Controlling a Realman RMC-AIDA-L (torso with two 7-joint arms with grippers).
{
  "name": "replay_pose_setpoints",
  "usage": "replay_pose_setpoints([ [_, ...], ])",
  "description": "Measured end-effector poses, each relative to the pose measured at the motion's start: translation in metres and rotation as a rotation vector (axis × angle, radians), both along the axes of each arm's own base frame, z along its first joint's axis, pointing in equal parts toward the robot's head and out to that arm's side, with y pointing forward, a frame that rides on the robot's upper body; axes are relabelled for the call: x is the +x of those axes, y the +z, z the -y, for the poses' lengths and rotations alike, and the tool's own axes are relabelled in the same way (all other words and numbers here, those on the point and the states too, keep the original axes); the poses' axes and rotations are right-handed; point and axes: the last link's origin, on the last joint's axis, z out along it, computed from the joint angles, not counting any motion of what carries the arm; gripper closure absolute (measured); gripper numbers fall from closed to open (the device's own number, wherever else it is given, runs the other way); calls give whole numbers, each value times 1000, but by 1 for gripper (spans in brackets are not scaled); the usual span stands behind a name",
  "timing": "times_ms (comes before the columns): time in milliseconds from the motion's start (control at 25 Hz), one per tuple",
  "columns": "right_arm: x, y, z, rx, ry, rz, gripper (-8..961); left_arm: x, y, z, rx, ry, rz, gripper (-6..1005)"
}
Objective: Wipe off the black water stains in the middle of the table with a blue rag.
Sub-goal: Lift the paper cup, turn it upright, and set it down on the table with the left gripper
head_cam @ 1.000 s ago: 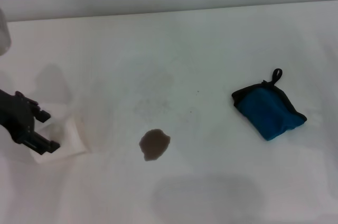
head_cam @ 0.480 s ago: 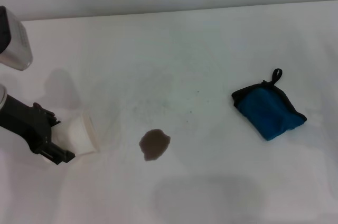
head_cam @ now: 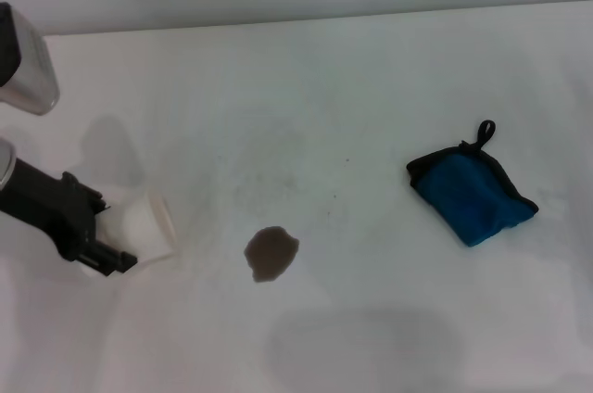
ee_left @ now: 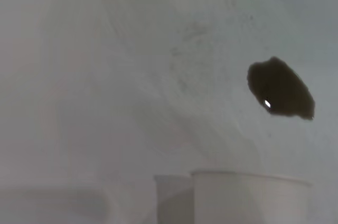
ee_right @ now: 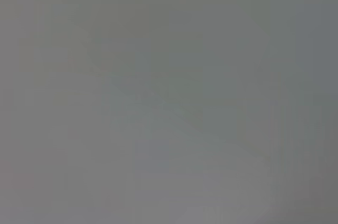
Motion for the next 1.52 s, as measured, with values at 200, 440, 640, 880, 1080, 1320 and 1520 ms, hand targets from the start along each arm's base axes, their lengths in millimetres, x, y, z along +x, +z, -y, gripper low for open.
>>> replay_pose_setpoints([
  [200,1,2,0,1,-3,6,470,16,-1,-9,47,-11,89,239],
  [440,2,5,-2,3,-3,17,470,34,-3,-16,136,-44,292,293],
  [640,3,8,-3,7,-2,27,470,33,-12,-11,222,-60,482,355],
  [880,3,11,-4,8,1,38,471,12,-14,2,380,-47,652,408],
  [1080,4,12,-3,7,-3,46,471,-27,-22,26,505,-7,676,428],
  [1320,6,12,0,-2,-7,58,471,-50,-33,48,570,6,675,453],
  [1520,9,14,4,-3,-16,67,471,-60,-44,60,596,9,660,466],
])
